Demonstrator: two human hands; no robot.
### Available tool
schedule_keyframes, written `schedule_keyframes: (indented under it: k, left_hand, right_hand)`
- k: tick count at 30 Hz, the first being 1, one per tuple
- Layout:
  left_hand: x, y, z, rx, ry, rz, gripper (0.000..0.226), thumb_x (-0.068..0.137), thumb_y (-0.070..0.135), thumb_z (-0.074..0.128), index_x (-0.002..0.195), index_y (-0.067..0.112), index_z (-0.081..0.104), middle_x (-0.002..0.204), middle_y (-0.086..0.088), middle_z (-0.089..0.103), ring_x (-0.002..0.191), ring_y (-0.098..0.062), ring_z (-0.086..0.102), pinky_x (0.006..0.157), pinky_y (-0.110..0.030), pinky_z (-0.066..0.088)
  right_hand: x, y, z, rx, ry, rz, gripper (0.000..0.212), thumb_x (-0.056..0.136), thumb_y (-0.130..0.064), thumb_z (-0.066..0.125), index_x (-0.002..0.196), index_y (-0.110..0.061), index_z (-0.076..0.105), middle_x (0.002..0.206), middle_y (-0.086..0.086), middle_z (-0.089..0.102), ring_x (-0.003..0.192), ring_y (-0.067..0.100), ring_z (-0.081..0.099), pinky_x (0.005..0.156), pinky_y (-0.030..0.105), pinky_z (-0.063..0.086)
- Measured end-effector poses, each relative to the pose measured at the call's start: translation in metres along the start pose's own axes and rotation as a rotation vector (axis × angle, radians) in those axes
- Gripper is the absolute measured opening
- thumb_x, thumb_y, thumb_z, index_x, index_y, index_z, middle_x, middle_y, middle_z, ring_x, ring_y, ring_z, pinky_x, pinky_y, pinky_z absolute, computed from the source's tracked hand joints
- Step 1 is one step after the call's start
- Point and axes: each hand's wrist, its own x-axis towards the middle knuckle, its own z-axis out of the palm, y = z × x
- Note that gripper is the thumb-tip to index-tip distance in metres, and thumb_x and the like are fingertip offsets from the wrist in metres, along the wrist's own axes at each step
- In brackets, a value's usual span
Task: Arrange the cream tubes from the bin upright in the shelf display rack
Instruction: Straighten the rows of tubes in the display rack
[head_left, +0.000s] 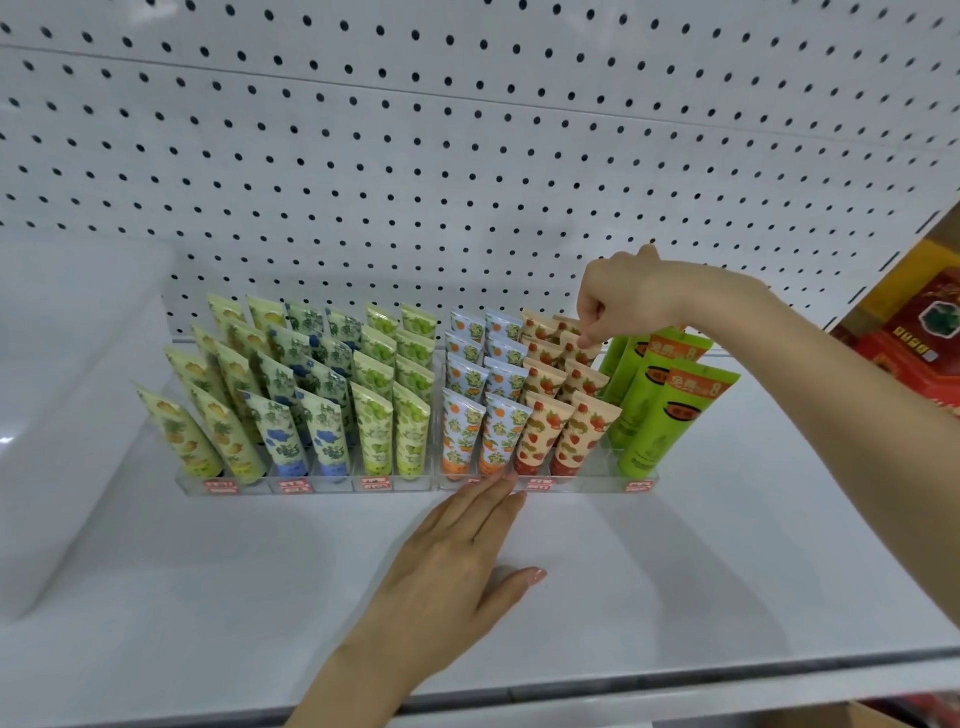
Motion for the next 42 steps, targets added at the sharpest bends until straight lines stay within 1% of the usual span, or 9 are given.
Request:
schedule_keyframes:
  k: [9, 13, 16, 19, 21, 28, 32, 36, 42]
  left_hand:
    - [0.000, 0.000, 0.000, 0.007, -0.004, 0.000, 0.063, 0.096, 0.058, 0.026, 0.134, 0.015, 0.051, 0.141, 0.002, 0.050, 0.133, -0.008, 0.033, 0.112, -0.020, 0.017]
    - [0.000, 0.000, -0.001, 0.013, -0.008, -0.005, 0.063, 0.096, 0.058, 0.026, 0.134, 0.015, 0.052, 0.141, 0.002, 0.050, 0.133, -0.007, 0.033, 0.112, -0.020, 0.015]
    - [0.000, 0.001, -0.001, 0.003, -0.004, -0.002, 0.063, 0.096, 0.058, 0.026, 0.133, 0.014, 0.052, 0.141, 0.002, 0.050, 0.133, -0.008, 0.033, 0.112, -0.019, 0.016]
    - [0.000, 0.000, 0.000, 0.001, 0.008, -0.002, 0.062, 0.095, 0.057, 0.030, 0.134, 0.015, 0.051, 0.142, 0.002, 0.049, 0.134, -0.008, 0.033, 0.112, -0.020, 0.018]
    - [-0.001, 0.000, 0.000, 0.005, 0.011, -0.005, 0.061, 0.094, 0.057, 0.033, 0.134, 0.015, 0.051, 0.142, 0.003, 0.049, 0.133, -0.008, 0.034, 0.112, -0.021, 0.018]
    - [-0.002, 0.001, -0.001, 0.017, 0.005, -0.015, 0.061, 0.094, 0.059, 0.031, 0.133, 0.018, 0.052, 0.140, 0.004, 0.051, 0.132, -0.008, 0.039, 0.110, -0.020, 0.026]
    - [-0.001, 0.000, -0.001, -0.005, 0.004, -0.007, 0.062, 0.094, 0.059, 0.031, 0.134, 0.016, 0.051, 0.142, 0.003, 0.049, 0.133, -0.008, 0.037, 0.112, -0.019, 0.018]
    - [-0.001, 0.000, -0.001, 0.000, -0.006, -0.011, 0.062, 0.094, 0.059, 0.032, 0.135, 0.017, 0.051, 0.142, 0.003, 0.049, 0.133, -0.009, 0.039, 0.112, -0.021, 0.020]
    - [-0.002, 0.000, 0.000, 0.008, -0.002, -0.007, 0.062, 0.095, 0.059, 0.029, 0.135, 0.017, 0.051, 0.142, 0.003, 0.049, 0.133, -0.009, 0.039, 0.112, -0.021, 0.024]
  right_hand:
    - [-0.001, 0.005, -0.003, 0.077, 0.025, 0.003, 0.021, 0.084, -0.034, 0.069, 0.080, -0.014, 0.071, 0.058, -0.006, 0.052, 0.061, 0.009, 0.045, 0.090, 0.037, 0.024]
    - [0.001, 0.008, -0.012, 0.151, 0.180, -0.027, 0.014, 0.085, -0.031, 0.068, 0.086, -0.017, 0.072, 0.063, -0.007, 0.054, 0.064, 0.007, 0.045, 0.084, 0.034, 0.024]
    - [0.008, 0.000, -0.014, 0.186, 0.268, -0.063, 0.013, 0.086, -0.030, 0.067, 0.087, -0.018, 0.071, 0.065, -0.010, 0.048, 0.063, 0.005, 0.041, 0.087, 0.035, 0.026]
    - [0.016, -0.011, -0.008, 0.169, 0.248, -0.085, 0.016, 0.086, -0.031, 0.066, 0.086, -0.016, 0.070, 0.064, -0.009, 0.047, 0.062, 0.004, 0.040, 0.092, 0.037, 0.027]
    - [0.022, -0.015, -0.004, 0.152, 0.244, -0.081, 0.019, 0.086, -0.032, 0.067, 0.086, -0.014, 0.071, 0.063, -0.008, 0.048, 0.062, 0.007, 0.041, 0.089, 0.037, 0.026]
    - [0.028, -0.017, -0.001, 0.173, 0.222, -0.053, 0.024, 0.085, -0.031, 0.068, 0.082, -0.007, 0.071, 0.062, -0.010, 0.054, 0.078, 0.021, 0.053, 0.087, 0.036, 0.024]
    - [0.028, -0.016, 0.001, 0.201, 0.216, -0.049, 0.022, 0.084, -0.029, 0.069, 0.079, -0.007, 0.071, 0.060, -0.011, 0.054, 0.071, 0.016, 0.051, 0.091, 0.038, 0.026]
    - [0.031, -0.016, 0.005, 0.219, 0.214, -0.049, 0.022, 0.083, -0.028, 0.070, 0.076, -0.007, 0.071, 0.058, -0.008, 0.057, 0.062, 0.005, 0.047, 0.091, 0.038, 0.025]
    - [0.033, -0.018, 0.003, 0.191, 0.198, -0.041, 0.024, 0.084, -0.027, 0.070, 0.068, -0.010, 0.065, 0.056, -0.008, 0.054, 0.061, 0.008, 0.046, 0.091, 0.038, 0.025]
